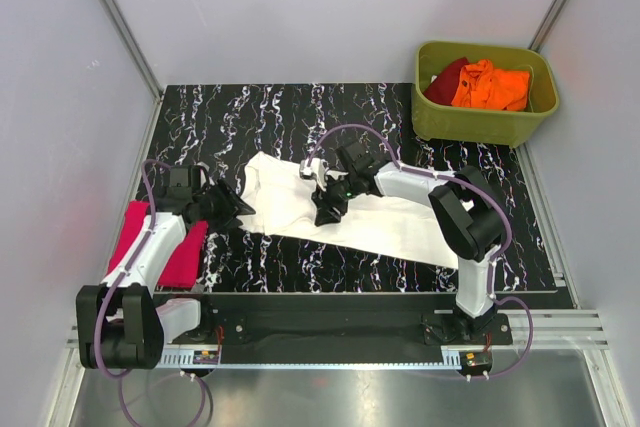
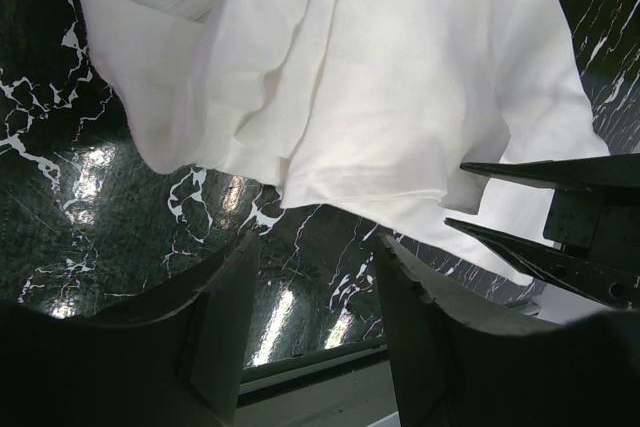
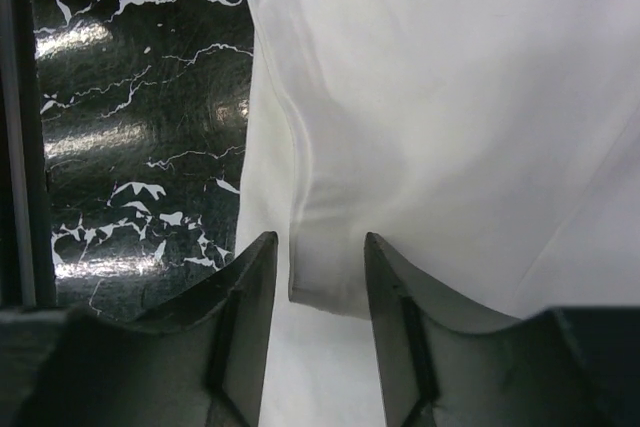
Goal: Fold and stack the t-shirts
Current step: Fold the tshirt
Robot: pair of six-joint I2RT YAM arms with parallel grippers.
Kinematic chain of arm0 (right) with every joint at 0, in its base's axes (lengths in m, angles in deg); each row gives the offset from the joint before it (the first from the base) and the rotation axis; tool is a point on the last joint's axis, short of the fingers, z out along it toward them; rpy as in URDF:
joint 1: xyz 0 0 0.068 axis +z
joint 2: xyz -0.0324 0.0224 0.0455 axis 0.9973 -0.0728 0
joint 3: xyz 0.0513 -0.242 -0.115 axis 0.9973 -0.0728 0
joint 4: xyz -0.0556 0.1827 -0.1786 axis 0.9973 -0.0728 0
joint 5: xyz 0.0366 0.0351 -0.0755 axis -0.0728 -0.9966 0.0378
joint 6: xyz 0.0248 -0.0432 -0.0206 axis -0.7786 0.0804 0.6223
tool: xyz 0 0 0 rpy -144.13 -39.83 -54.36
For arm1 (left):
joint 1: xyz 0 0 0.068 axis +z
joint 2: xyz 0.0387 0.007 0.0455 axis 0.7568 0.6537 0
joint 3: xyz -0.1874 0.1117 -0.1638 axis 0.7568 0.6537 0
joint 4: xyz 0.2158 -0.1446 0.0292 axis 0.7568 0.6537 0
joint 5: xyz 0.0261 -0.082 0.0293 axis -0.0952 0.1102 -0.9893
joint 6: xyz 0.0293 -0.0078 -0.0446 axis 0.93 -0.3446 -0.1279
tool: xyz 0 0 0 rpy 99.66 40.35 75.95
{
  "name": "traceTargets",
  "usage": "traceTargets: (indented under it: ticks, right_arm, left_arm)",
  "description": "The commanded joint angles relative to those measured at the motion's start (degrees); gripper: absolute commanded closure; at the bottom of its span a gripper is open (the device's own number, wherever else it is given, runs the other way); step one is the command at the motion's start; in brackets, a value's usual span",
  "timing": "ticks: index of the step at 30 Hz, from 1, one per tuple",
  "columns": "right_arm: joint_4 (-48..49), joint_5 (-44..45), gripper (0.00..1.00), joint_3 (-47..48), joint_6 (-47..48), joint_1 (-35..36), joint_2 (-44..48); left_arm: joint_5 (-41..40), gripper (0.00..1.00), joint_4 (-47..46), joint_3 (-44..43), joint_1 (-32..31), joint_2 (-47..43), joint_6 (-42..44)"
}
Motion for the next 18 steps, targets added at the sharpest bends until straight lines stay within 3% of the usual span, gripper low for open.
traceTargets:
  ticks: [1,3,4,9,18]
  right_arm:
    - [3.02,0.22,0.55,-0.18,-0.52,0.54,2.98]
    - [3.73,0.4,0.62,0.6,-1.32,0.54,2.2]
    - [3.64,0.84,0.72,1.92,-2.37,0.54,1.84]
    - [3.99,2.86,1.0,4.65,-4.83,0.54,0.17]
    - [8.47,7.08,1.0,3.51,-11.86,-1.65,0.87]
  left_arm:
    - [1.16,0.46,-1.72,-1.33,0.38,0.29,1.14]
    - [0.9,0.46,-1.55,-1.69,0.3,0.29,1.31]
    - [0.64,0.46,-1.28,-2.12,0.38,0.29,1.49]
    - [0.46,0.46,-0.84,-3.53,0.29,1.16,2.89]
    - [0.81,0.38,0.03,-10.12,0.29,5.9,8.25]
